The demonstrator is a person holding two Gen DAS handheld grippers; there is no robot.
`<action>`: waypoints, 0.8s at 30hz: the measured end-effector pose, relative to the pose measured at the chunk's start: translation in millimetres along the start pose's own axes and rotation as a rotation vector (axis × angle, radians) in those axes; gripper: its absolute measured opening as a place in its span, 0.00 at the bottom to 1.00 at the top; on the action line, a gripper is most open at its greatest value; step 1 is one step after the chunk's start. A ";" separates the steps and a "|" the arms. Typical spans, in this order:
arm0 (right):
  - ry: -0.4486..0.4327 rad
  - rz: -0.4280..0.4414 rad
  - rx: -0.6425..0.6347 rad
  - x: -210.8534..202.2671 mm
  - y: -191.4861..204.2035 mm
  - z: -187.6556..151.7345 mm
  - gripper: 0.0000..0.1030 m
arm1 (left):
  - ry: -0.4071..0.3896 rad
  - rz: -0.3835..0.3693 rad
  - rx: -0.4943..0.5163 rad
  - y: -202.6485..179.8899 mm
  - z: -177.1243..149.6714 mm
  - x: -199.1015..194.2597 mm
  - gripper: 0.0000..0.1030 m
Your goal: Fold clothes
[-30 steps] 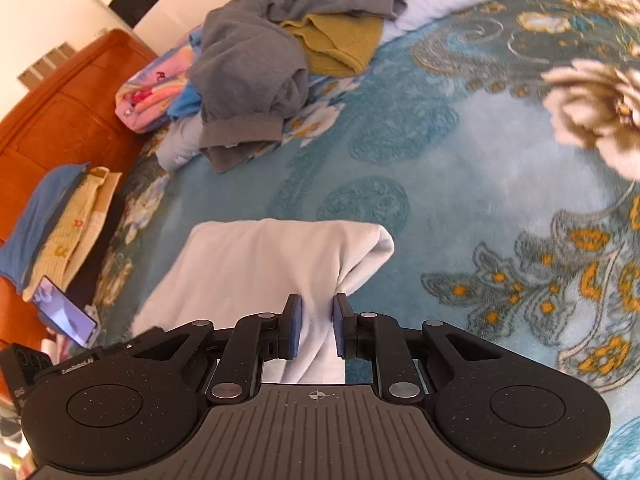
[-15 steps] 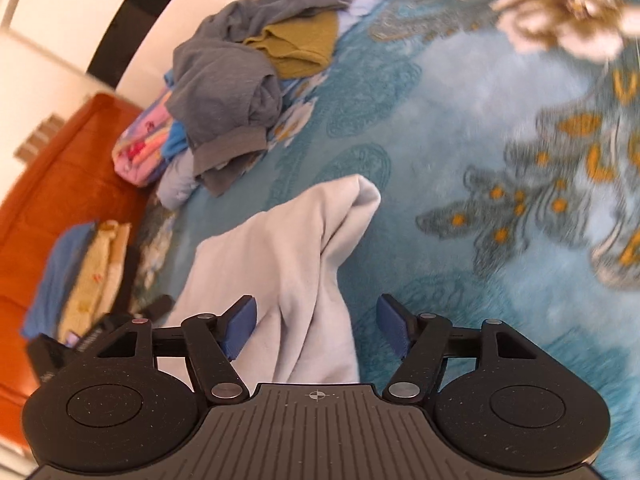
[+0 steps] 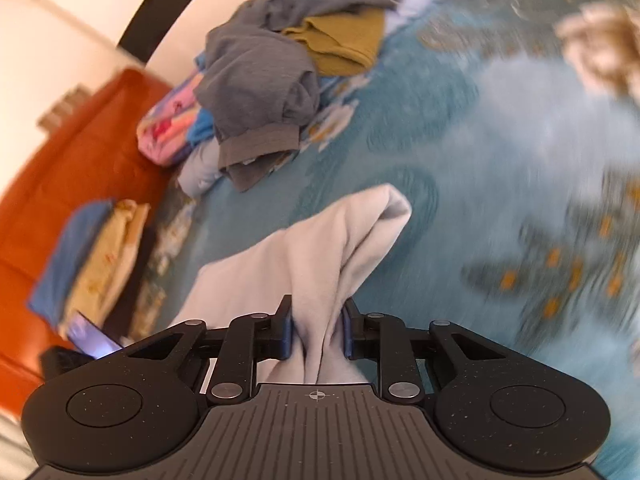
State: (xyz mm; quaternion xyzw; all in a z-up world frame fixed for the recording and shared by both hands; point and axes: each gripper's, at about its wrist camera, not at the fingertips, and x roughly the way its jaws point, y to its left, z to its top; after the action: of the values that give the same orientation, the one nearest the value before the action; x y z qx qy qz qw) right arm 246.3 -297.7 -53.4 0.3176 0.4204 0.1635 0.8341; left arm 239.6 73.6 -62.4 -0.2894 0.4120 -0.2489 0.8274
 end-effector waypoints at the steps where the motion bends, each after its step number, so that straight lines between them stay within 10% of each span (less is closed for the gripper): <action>1: 0.009 -0.002 0.007 0.5 -2.0 2.2 0.19 | 0.000 0.010 -0.002 -0.6 -4.3 0.8 0.13; 11: 0.048 -0.021 0.050 9.0 -10.4 -13.0 0.35 | -0.032 0.038 -0.066 -2.7 -5.6 13.6 0.45; 16: 0.024 -0.043 0.041 5.3 -0.3 -15.5 0.22 | -0.065 0.099 -0.051 -16.7 -9.4 6.0 0.13; 24: 0.022 -0.051 -0.043 -31.0 18.4 -9.1 0.13 | -0.118 0.065 0.023 -60.6 -14.8 -25.7 0.12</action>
State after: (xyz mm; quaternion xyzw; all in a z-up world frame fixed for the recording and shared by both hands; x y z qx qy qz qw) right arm 220.6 -297.1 -26.6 0.2870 0.4338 0.1546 0.8400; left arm 203.0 43.3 -14.5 -0.2803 0.3688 -0.2091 0.8612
